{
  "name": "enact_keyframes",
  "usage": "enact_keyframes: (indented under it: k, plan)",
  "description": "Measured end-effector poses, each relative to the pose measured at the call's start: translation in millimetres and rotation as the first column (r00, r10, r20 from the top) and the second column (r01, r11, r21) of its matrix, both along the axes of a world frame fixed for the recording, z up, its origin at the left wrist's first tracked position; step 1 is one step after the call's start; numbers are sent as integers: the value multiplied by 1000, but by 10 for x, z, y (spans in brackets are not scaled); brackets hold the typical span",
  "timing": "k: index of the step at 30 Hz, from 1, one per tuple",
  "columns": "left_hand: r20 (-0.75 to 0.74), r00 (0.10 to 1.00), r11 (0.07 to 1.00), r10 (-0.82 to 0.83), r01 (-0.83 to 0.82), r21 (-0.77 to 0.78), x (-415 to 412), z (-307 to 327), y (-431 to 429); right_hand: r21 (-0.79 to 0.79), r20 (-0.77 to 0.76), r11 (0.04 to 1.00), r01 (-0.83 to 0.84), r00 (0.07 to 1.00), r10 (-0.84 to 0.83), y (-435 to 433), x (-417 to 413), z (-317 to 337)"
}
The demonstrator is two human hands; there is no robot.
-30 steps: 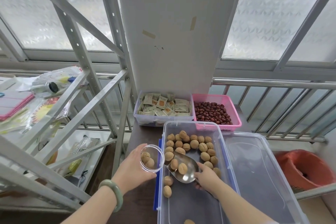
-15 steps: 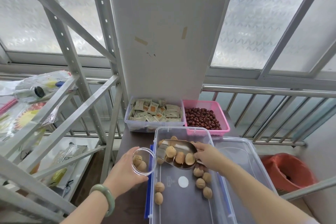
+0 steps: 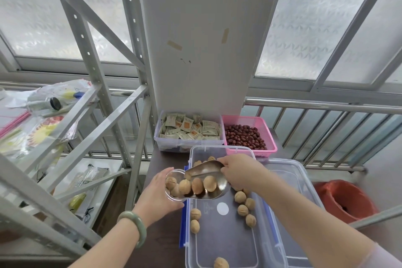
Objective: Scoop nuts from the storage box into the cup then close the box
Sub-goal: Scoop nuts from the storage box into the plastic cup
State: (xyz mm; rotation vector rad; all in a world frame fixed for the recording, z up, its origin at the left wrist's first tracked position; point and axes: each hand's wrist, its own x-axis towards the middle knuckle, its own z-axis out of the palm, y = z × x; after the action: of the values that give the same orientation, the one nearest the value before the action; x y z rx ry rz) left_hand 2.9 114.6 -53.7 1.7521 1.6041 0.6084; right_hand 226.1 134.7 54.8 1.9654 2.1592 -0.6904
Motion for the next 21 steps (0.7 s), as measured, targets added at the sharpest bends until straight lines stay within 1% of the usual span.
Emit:
enact_keyframes:
  k: [3, 5, 9, 11, 13, 14, 16, 19, 20, 21]
  plan:
    - [10, 1000, 1000, 1, -1, 1, -6, -9, -13, 52, 60, 998, -26, 998, 23, -28, -9, 16]
    - [20, 1000, 1000, 4, -4, -1, -13, -15, -20, 97, 17, 995, 0, 1000, -2, -52, 4, 20]
    - [27, 1000, 1000, 14, -14, -1, -16, -32, -35, 101, 28, 995, 14, 999, -17, -84, 55, 19]
    - [25, 1000, 1000, 13, -13, 0, -13, -47, -33, 84, 49, 996, 43, 998, -47, -67, 104, -11]
    - [19, 1000, 1000, 18, -18, 3, -13, -58, -31, 66, 91, 997, 26, 995, -32, -54, 159, -77]
    - [17, 1000, 1000, 20, -20, 2, -17, -68, -27, 72, 90, 997, 40, 995, -46, -49, 202, -114]
    - [18, 1000, 1000, 16, -16, 1, -23, -91, -15, 60, 36, 990, 126, 991, -129, -54, 298, -201]
    - [6, 1000, 1000, 9, -9, 4, -39, -119, 9, 21, 109, 977, 214, 971, -215, -103, 365, -333]
    - [0, 1000, 1000, 7, -7, 0, -43, -132, 15, -18, 122, 966, 258, 959, -254, -140, 366, -383]
    - [0, 1000, 1000, 6, -6, -5, -47, -144, 18, -44, 155, 968, 245, 959, -236, -188, 369, -432]
